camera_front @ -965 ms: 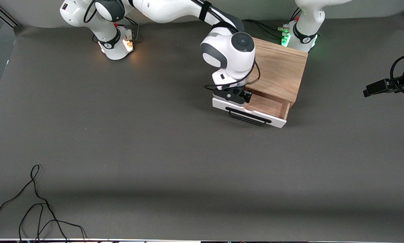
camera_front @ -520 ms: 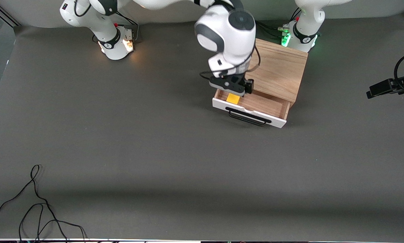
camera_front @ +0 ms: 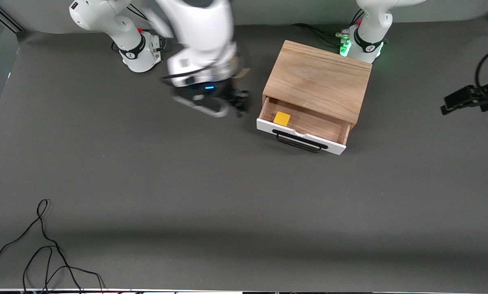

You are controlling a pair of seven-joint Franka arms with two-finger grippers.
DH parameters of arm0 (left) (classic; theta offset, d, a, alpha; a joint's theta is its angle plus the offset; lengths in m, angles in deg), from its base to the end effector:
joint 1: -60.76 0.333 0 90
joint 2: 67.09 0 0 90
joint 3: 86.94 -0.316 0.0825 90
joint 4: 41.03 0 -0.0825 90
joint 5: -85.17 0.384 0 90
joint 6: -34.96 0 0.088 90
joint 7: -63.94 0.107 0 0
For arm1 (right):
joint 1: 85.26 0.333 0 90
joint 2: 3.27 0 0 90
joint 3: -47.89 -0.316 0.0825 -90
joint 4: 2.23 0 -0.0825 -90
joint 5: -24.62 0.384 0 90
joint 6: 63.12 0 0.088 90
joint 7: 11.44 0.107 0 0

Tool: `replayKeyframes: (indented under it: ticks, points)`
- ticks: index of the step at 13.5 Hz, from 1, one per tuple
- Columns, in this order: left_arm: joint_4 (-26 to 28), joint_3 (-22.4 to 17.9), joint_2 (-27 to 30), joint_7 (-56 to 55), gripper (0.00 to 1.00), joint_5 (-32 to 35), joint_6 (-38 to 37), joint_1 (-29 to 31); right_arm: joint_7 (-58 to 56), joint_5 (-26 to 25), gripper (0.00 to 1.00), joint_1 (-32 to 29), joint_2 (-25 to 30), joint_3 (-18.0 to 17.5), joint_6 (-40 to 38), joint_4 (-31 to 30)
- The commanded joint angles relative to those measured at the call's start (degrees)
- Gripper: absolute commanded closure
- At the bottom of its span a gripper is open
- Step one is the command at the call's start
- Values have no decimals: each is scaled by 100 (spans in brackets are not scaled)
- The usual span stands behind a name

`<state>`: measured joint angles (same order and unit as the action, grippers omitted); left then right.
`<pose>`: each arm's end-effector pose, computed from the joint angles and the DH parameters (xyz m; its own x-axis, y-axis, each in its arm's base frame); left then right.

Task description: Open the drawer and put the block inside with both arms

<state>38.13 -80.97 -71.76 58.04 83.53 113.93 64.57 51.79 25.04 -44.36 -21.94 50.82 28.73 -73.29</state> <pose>0.5589 -0.0217 0.6508 0.9944 0.0595 -0.0875 0.0621 -0.9977 0.0281 0.5120 0.4081 0.5868 0.9052 -0.4243 0.0249 -0.4236 -0.9054 -0.0293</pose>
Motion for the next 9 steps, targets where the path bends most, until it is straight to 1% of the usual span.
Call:
replayKeyframes:
  ticks: [1, 3, 4, 6, 8, 9]
  points:
    - [3, -61, 63, 71, 0, 68, -136, -30, -1369, -6, 0, -1195, 1336, -581, 122, -1583]
    - [20, -52, 54, 72, 0, 42, -136, -65, -2372, 2, 0, -1794, 1768, -609, 96, -1989]
    - [29, -52, 89, 80, 0, -2, -136, -74, -2960, -6, 0, -2101, 1883, -609, 9, -2043]
    - [221, -96, 247, 10, 0, 112, -14, -467, -3963, -6, 0, -2673, 1972, -574, -237, -2008]
    - [599, -192, 449, 45, 0, 112, 223, -557, -4764, -15, 0, -2973, 2042, -347, -308, -2017]
    - [722, -193, 458, 71, 0, 121, 337, -575, -5168, -15, 0, -3027, 2034, -145, -335, -2025]
